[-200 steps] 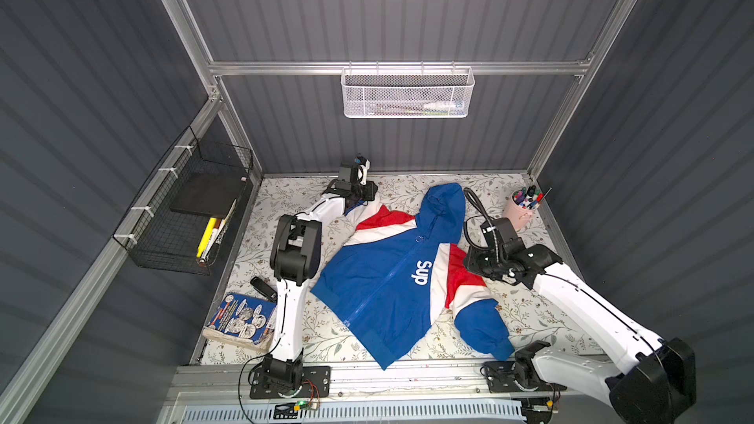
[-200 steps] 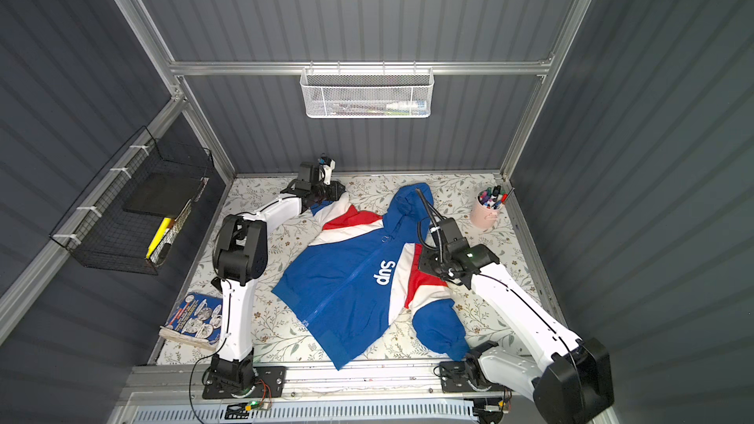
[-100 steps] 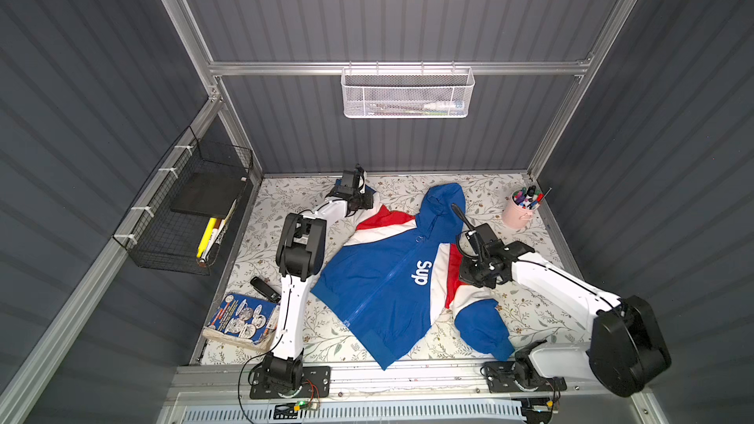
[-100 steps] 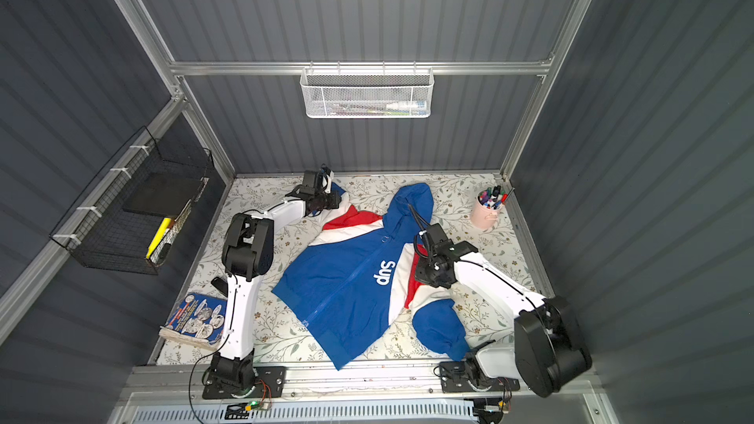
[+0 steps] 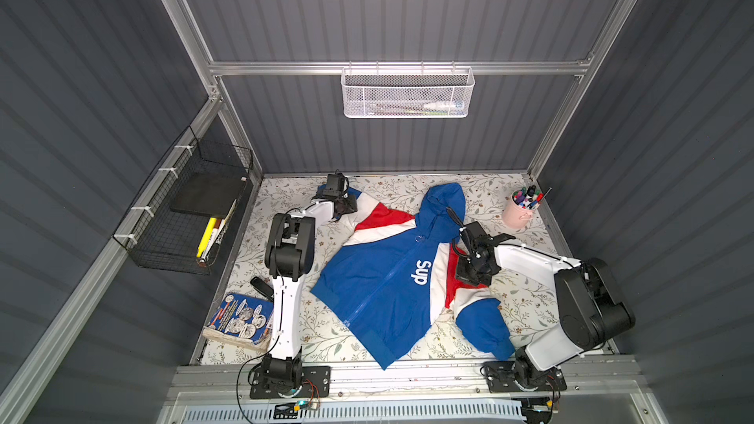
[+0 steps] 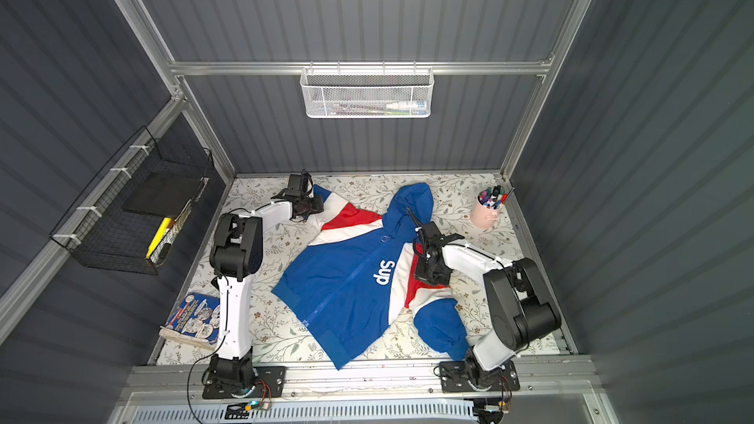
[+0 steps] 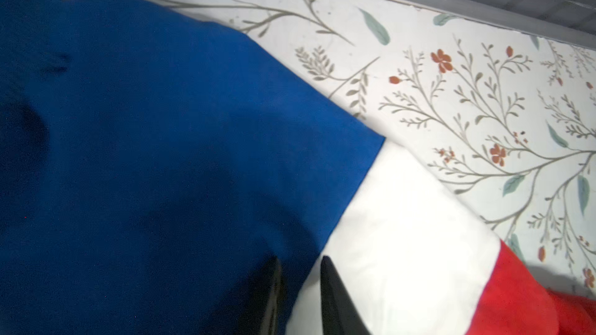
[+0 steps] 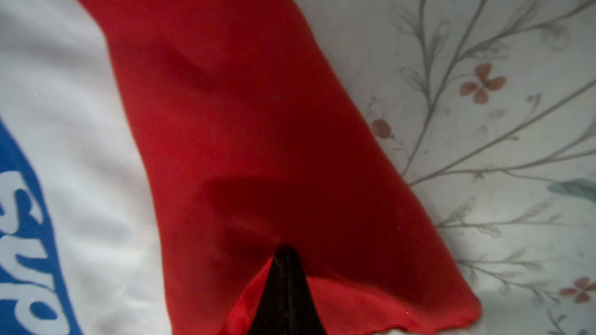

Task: Unzip the jacket
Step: Flatten out the jacket at the center of the board.

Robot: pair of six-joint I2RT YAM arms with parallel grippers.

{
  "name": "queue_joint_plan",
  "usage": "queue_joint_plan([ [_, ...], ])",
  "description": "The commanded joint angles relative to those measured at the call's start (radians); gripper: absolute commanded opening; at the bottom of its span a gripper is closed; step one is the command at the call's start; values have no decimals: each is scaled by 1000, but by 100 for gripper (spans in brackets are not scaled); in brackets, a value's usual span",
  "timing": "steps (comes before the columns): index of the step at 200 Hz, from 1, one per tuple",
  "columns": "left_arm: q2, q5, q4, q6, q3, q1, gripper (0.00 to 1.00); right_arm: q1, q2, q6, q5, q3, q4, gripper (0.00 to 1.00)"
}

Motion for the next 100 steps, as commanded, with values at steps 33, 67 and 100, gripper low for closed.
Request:
queue_joint_plan([
  [33, -87, -71, -103, -85, -145, 32, 25, -80, 101, -55, 31, 67, 7, 2],
  [67, -173, -99, -92, -129, -257, 40, 25, -135, 206, -118, 47, 194, -35, 2],
  [100, -264, -100, -55, -183, -412, 39, 24, -177, 327, -167, 55, 357, -84, 2],
])
